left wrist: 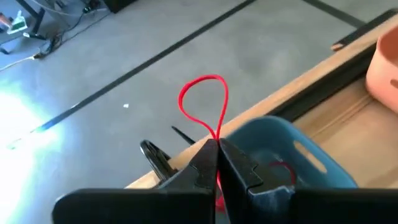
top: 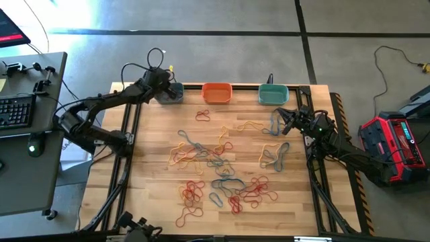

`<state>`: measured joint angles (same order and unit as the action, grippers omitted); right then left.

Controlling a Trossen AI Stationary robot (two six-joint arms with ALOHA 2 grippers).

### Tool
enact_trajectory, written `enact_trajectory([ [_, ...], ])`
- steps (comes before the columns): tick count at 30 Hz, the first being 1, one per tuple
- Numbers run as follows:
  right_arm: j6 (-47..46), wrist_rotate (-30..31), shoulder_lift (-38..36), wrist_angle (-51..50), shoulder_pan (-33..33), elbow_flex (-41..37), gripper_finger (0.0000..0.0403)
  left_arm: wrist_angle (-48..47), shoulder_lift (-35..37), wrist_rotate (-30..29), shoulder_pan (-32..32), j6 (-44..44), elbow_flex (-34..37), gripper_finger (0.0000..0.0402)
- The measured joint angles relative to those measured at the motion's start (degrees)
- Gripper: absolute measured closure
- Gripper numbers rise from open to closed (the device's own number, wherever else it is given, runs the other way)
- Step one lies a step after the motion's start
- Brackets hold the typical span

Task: Sort rubber bands into baskets
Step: Put the red rubber band into the blue bin

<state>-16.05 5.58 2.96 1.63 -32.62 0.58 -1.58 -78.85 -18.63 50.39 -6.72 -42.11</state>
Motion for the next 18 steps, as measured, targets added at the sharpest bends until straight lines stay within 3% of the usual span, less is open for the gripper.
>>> enact_trajectory([
  [10,0.0,0.0,0.0,0.0,0.0,0.0,0.0402,-5.6,-2.9,3.3,-0.2,-1.1,0.0,0.0398],
  [18,0.0,0.0,0.0,0.0,0.0,0.0,0.0402,-8.6,-2.9,5.4,-0.1,-1.3,0.0,0.0353],
])
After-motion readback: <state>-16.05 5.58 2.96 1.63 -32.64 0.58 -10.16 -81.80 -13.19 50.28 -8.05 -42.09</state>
